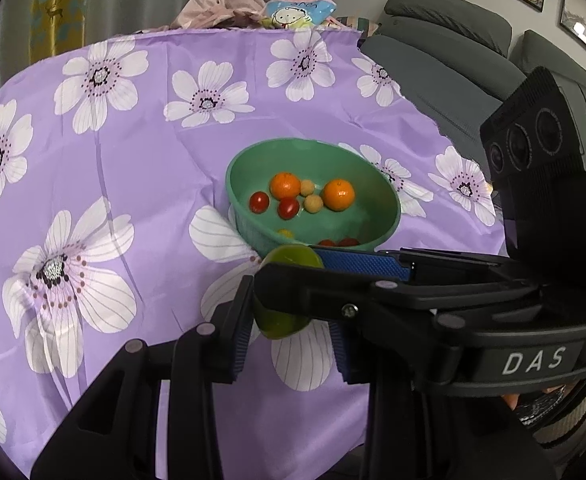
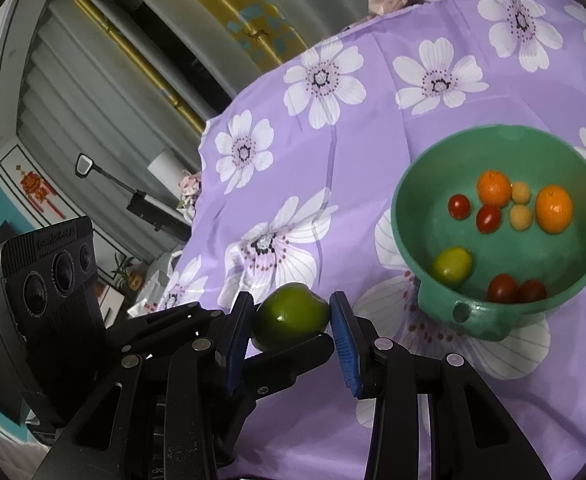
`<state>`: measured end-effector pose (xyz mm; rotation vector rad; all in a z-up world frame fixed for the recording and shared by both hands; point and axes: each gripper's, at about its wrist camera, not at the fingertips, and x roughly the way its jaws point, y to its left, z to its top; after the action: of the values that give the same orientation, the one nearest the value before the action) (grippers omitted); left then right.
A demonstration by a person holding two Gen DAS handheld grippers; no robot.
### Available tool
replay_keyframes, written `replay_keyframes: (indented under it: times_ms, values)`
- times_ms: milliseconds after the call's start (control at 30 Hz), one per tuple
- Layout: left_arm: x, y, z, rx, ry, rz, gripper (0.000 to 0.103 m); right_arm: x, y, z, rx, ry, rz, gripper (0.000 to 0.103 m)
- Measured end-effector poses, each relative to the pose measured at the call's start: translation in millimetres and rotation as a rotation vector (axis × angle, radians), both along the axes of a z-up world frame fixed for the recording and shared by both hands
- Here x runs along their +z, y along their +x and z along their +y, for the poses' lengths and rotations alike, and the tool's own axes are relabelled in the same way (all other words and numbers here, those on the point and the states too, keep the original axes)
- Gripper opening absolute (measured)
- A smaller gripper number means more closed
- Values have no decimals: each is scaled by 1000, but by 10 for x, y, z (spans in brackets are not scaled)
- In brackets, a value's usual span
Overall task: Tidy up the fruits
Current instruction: 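Carry the green fruit with the right gripper over the green bowl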
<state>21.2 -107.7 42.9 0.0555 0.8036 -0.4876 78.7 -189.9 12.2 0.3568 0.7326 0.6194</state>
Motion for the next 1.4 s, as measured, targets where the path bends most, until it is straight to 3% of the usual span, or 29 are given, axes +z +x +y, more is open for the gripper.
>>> replay_keyframes:
  times_ms: [867,1400]
  values:
    - [141,455,-523,-72,5,-4,34,137,197,-507,-70,37,-51,41]
    - [8,840,-686,-97,19,41,34,36,547,-737,-97,57,-5,41]
